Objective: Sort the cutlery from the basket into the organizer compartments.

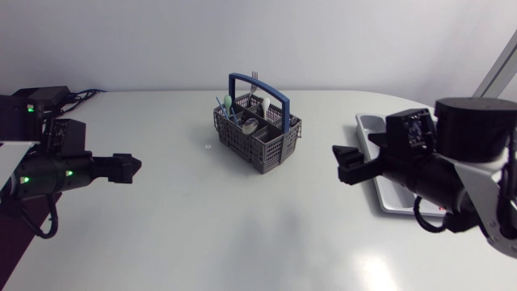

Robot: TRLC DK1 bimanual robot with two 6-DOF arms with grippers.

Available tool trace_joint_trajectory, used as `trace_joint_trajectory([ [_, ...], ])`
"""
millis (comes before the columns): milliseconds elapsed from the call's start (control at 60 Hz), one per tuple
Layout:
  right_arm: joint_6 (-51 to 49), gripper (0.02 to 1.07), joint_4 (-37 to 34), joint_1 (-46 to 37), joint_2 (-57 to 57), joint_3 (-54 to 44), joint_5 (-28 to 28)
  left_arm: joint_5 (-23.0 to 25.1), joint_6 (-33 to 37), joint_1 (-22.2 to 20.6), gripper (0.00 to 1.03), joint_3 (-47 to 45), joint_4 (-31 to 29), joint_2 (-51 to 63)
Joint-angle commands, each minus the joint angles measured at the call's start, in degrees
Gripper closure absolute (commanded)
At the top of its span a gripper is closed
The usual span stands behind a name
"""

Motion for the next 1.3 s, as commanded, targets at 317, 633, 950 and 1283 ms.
trace_joint_trajectory([
  [317,-3.3,0.07,-8.69,5.38,22.26,20.13,-2.75,5.32,17.5,-1.03,0.07,16.11,-5.87,17.55],
  [633,-8.31,0.16,-8.08,0.37,41.6,34.72,-9.69,16.3,20.49,-0.59,0.09,21.74,-2.89,25.64],
  [950,-9.19,0.4,-5.97,0.64,48.89,42.01,-12.41,16.92,19.88,-0.32,0.09,22.97,0.89,29.77],
  [1283,-10.59,0.93,-3.68,2.04,51.09,42.01,-11.8,18.32,20.41,0.38,0.1,21.47,1.33,29.68],
])
